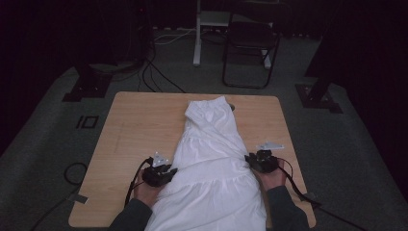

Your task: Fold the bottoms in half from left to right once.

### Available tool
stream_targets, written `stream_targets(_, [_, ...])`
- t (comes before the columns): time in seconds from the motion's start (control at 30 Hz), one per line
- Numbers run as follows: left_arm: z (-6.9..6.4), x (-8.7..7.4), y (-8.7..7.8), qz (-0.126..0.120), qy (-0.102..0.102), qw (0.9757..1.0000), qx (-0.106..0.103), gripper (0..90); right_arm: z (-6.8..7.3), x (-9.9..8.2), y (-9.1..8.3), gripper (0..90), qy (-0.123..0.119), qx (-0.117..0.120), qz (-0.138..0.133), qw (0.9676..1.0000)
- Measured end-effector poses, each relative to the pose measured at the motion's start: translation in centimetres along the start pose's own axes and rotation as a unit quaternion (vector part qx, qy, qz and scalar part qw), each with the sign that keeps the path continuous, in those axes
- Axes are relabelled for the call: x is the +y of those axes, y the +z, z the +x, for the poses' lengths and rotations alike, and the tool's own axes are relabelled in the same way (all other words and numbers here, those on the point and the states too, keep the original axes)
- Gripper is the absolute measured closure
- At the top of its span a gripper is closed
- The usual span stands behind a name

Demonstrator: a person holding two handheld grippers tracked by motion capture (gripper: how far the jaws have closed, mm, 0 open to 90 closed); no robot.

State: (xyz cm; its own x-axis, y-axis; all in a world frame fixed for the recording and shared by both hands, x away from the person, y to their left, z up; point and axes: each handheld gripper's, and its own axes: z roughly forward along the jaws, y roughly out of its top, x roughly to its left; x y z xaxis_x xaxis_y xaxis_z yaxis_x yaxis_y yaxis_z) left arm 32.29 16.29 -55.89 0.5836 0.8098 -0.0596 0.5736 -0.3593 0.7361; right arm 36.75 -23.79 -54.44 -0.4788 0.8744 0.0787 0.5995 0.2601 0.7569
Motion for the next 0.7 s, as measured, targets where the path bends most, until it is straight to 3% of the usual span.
stream_targets(0.07, [0.0, 0.0, 0.0, -0.001, 0.001, 1.0000, 0.001, 68.0, -0.1, 1.5, 0.0, 60.2, -0.001, 0.020, -0.023, 0.9995])
stream_targets(0.13, [0.0, -0.1, 0.1, -0.006, -0.001, 1.0000, -0.001, 67.4, 0.3, 3.0, 0.6, 57.6, -0.019, 0.029, -0.027, 0.9990])
stream_targets(0.27, [0.0, -0.3, 0.0, -0.011, -0.003, 0.9999, -0.003, 67.2, 1.6, 5.5, 3.5, 54.7, -0.060, 0.042, -0.007, 0.9973])
stream_targets(0.43, [0.1, -0.5, 0.0, -0.018, -0.006, 0.9998, -0.005, 66.7, 2.9, 7.1, 7.5, 50.0, -0.099, 0.043, 0.025, 0.9938])
stream_targets(0.47, [0.1, -0.5, 0.0, -0.019, -0.007, 0.9998, -0.006, 66.6, 3.0, 7.2, 8.1, 55.9, -0.109, 0.035, 0.035, 0.9928])
stream_targets(0.53, [0.1, -0.5, 0.0, -0.019, -0.007, 0.9998, -0.005, 66.3, 2.6, 7.7, 8.4, 78.3, -0.126, 0.006, 0.033, 0.9915])
stream_targets(0.57, [0.0, -0.5, 0.0, -0.017, -0.005, 0.9998, -0.003, 66.3, 2.0, 8.1, 8.2, 84.1, -0.111, -0.008, 0.020, 0.9936])
stream_targets(0.63, [-0.1, -0.4, 0.0, -0.016, -0.001, 0.9999, 0.001, 66.2, 0.3, 9.1, 7.6, 86.5, -0.055, -0.027, -0.011, 0.9981])
stream_targets(0.7, [-0.3, -0.4, 0.0, -0.015, -0.001, 0.9999, 0.003, 66.0, -1.3, 9.7, 7.6, 86.8, -0.020, -0.049, -0.018, 0.9985])
